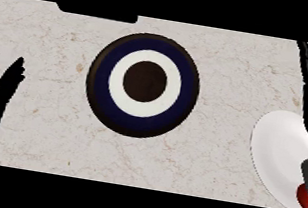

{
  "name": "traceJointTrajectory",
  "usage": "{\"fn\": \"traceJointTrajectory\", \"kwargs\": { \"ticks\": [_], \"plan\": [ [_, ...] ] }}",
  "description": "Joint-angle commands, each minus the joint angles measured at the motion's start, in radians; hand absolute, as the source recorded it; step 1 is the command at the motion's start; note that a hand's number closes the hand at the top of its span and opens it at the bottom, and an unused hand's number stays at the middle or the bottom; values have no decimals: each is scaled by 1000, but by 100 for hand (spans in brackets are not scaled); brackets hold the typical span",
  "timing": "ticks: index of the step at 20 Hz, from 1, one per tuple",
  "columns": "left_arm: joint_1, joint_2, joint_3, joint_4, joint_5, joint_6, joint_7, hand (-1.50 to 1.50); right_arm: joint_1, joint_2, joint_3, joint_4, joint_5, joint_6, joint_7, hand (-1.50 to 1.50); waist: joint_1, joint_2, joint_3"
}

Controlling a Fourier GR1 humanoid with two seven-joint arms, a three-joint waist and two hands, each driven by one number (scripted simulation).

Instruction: Pick the tomato from the plate and place it in the plate

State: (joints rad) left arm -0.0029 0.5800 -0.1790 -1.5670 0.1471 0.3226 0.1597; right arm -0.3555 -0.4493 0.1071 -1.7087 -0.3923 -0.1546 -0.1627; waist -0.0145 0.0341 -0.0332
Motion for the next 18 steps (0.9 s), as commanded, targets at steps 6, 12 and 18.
{"fn": "traceJointTrajectory", "kwargs": {
  "ticks": [6,12,18],
  "plan": [
    [71,-180,-29,51,140,-9,43,0,245,-146,-350,287,-310,156,86,150,-77,-9,43],
    [74,-270,-95,53,180,-59,20,0,417,-238,-505,596,-226,121,7,-150,-42,-27,38],
    [16,-277,-81,96,180,-113,22,0,448,-346,-603,922,-257,493,-167,-150,10,-31,35]
  ]
}}
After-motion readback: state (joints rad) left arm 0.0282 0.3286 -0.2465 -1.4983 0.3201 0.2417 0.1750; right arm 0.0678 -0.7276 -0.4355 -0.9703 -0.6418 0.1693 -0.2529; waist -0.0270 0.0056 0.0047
